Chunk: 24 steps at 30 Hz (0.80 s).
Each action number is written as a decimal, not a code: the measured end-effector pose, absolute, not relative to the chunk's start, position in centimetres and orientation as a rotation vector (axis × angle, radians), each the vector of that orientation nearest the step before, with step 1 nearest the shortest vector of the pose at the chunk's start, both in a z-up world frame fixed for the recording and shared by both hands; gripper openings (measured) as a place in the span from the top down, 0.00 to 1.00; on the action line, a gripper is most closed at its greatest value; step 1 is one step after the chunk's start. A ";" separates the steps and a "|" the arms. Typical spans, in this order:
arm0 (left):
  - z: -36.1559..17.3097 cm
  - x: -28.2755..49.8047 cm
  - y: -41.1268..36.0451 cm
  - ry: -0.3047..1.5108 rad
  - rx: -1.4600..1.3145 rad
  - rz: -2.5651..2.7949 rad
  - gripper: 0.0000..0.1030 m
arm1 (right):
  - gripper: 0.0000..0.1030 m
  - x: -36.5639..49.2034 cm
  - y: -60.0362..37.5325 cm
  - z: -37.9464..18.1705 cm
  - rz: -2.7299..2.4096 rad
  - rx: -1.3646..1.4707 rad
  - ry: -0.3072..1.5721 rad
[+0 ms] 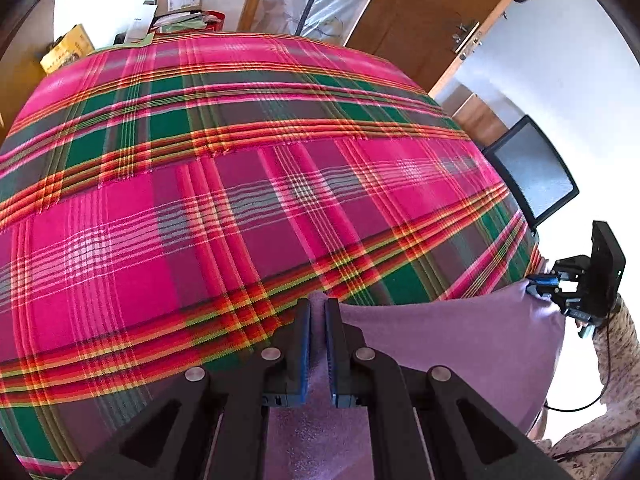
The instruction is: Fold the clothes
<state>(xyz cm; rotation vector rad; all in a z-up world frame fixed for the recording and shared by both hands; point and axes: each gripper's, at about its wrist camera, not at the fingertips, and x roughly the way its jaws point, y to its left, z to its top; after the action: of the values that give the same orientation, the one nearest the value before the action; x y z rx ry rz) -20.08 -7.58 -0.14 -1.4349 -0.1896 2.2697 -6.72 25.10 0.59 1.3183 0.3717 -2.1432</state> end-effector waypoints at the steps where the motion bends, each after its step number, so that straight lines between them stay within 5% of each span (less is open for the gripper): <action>1: 0.0 -20.2 -7.8 -0.188 -1.429 2.294 0.94 | 0.92 -6.6 25.1 0.5 -2.140 1.320 0.372; 2: 0.1 -20.4 -8.1 -0.186 -1.423 2.318 1.00 | 0.92 -6.6 25.1 0.5 -2.137 1.322 0.368; 7: -1.0 -21.5 -10.3 -0.367 -1.518 2.307 1.00 | 0.91 -6.8 25.3 0.3 -2.142 1.325 0.329; 14: 0.5 -19.9 -12.8 -0.372 -1.505 2.397 0.98 | 0.89 -7.2 25.1 0.0 -2.177 1.338 0.298; 24: 2.2 -14.9 -19.4 -0.463 -1.559 2.543 0.81 | 0.78 -7.2 23.8 0.4 -2.298 1.381 0.290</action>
<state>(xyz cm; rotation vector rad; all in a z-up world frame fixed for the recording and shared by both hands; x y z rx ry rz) -14.93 -19.38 2.17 -1.5595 -0.4628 2.5431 -7.18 23.77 0.40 1.3805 0.2902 -2.2980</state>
